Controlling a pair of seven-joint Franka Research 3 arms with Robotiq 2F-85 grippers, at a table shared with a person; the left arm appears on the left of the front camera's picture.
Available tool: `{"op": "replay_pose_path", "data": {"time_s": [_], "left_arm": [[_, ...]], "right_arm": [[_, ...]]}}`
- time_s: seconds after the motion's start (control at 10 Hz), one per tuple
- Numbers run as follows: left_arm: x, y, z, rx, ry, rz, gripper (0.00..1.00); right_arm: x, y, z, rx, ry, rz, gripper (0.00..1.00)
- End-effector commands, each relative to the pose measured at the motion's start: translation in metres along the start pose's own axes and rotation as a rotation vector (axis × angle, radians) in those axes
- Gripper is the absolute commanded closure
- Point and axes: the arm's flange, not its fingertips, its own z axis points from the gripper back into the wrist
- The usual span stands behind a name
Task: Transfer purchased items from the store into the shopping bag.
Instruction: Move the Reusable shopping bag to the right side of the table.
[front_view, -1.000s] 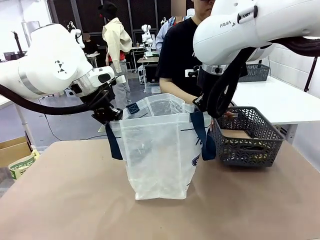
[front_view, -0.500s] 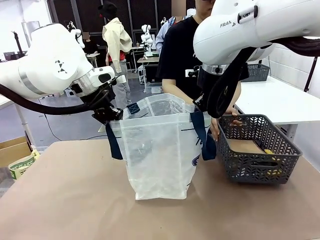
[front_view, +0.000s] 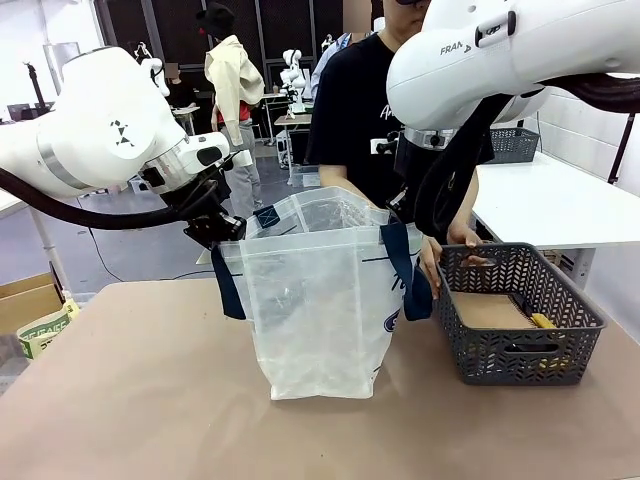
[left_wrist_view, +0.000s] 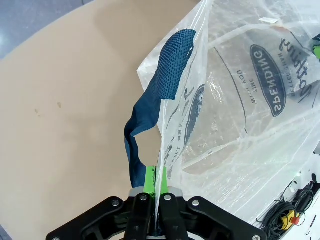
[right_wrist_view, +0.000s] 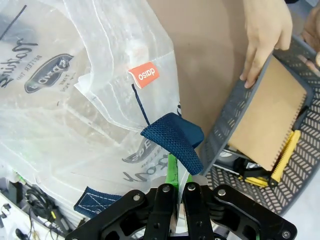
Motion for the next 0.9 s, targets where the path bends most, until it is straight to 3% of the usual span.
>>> {"op": "replay_pose_path", "data": {"time_s": [0.0, 0.8], "left_arm": [[0.0001, 0.0035, 0.0021, 0.004, -0.004, 0.003, 1.00], [0.0001, 0.0035, 0.0021, 0.004, -0.004, 0.003, 1.00]], "right_arm": [[-0.0006, -0.0038, 0.0006, -0.003, 0.000, -0.006, 1.00], [-0.0006, -0.0038, 0.0006, -0.003, 0.000, -0.006, 1.00]]}}
